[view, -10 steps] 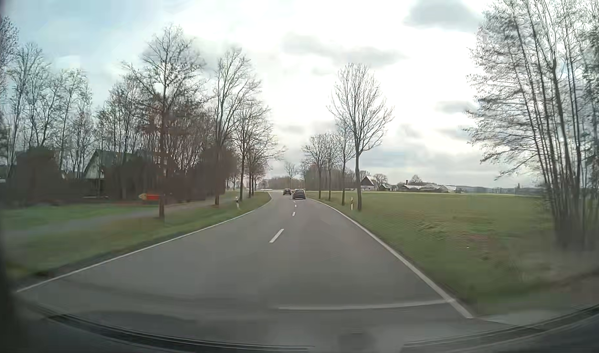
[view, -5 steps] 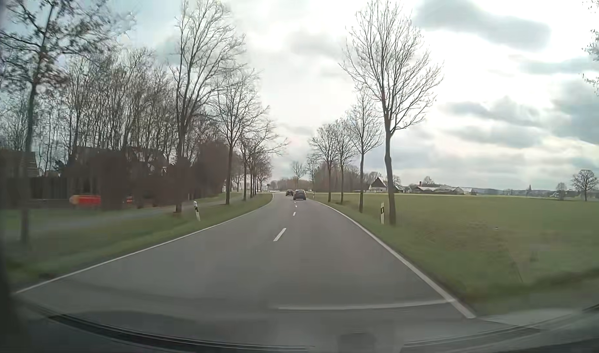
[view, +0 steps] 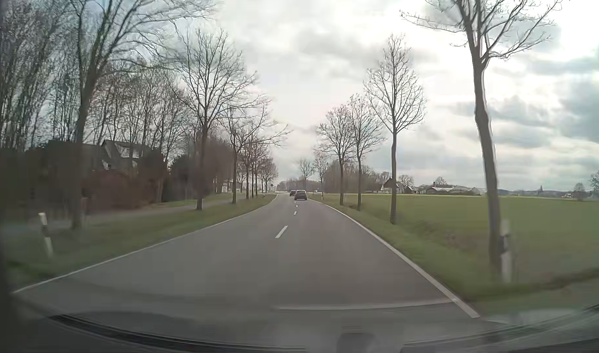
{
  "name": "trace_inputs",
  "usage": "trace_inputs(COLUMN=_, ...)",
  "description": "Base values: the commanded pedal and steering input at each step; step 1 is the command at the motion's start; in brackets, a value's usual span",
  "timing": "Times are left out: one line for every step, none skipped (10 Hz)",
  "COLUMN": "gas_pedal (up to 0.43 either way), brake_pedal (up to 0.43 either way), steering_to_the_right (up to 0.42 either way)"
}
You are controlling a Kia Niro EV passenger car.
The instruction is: Follow the waypoints while adhering to traffic rules and regulations
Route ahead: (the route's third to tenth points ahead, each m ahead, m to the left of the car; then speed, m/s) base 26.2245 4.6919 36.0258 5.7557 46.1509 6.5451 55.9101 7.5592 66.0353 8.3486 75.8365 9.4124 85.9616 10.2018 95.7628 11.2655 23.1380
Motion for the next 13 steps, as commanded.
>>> trace_inputs(gas_pedal=0.248, brake_pedal=0.0, steering_to_the_right=-0.007)
trace_inputs(gas_pedal=0.248, brake_pedal=0.0, steering_to_the_right=-0.007)
trace_inputs(gas_pedal=0.248, brake_pedal=0.0, steering_to_the_right=-0.007)
trace_inputs(gas_pedal=0.248, brake_pedal=0.0, steering_to_the_right=-0.007)
trace_inputs(gas_pedal=0.248, brake_pedal=0.0, steering_to_the_right=-0.007)
trace_inputs(gas_pedal=0.26, brake_pedal=0.0, steering_to_the_right=-0.007)
trace_inputs(gas_pedal=0.26, brake_pedal=0.0, steering_to_the_right=-0.007)
trace_inputs(gas_pedal=0.26, brake_pedal=0.0, steering_to_the_right=-0.007)
trace_inputs(gas_pedal=0.26, brake_pedal=0.0, steering_to_the_right=-0.007)
trace_inputs(gas_pedal=0.248, brake_pedal=0.0, steering_to_the_right=-0.006)
trace_inputs(gas_pedal=0.248, brake_pedal=0.0, steering_to_the_right=-0.007)
trace_inputs(gas_pedal=0.24, brake_pedal=0.0, steering_to_the_right=-0.006)
trace_inputs(gas_pedal=0.24, brake_pedal=0.0, steering_to_the_right=-0.007)
